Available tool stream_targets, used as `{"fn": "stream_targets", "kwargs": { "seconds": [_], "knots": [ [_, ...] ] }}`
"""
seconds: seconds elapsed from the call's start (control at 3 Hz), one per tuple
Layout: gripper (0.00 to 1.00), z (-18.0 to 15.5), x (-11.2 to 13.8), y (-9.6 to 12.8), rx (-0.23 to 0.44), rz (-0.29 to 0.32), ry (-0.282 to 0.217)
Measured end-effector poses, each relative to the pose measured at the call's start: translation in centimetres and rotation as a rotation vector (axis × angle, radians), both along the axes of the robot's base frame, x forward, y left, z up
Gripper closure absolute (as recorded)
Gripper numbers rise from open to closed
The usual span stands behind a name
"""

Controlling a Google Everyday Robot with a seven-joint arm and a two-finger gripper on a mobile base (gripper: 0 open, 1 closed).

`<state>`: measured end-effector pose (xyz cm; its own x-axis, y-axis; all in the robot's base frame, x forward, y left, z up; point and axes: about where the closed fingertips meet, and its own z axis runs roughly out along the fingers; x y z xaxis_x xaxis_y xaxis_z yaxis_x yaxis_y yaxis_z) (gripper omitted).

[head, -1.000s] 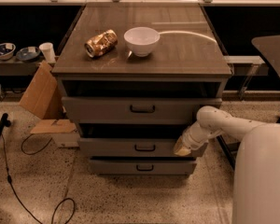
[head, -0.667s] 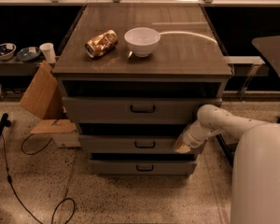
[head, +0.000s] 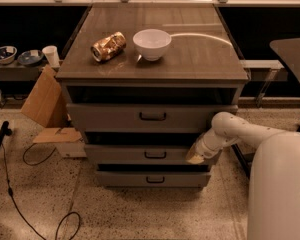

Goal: Close middle drawer

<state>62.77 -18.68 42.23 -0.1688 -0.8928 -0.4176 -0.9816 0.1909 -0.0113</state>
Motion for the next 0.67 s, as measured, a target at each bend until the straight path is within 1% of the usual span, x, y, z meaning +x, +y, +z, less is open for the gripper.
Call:
{"fn": "stream_targets", "kwargs": {
  "seconds": [0.33,0.67],
  "knots": [
    [1.0,-0.2,-0.3,-0.4,0.012,-0.058,0.024],
    [1.0,-0.1,-1.3,-1.3,0.032,-0.116,0.039]
  ]
}}
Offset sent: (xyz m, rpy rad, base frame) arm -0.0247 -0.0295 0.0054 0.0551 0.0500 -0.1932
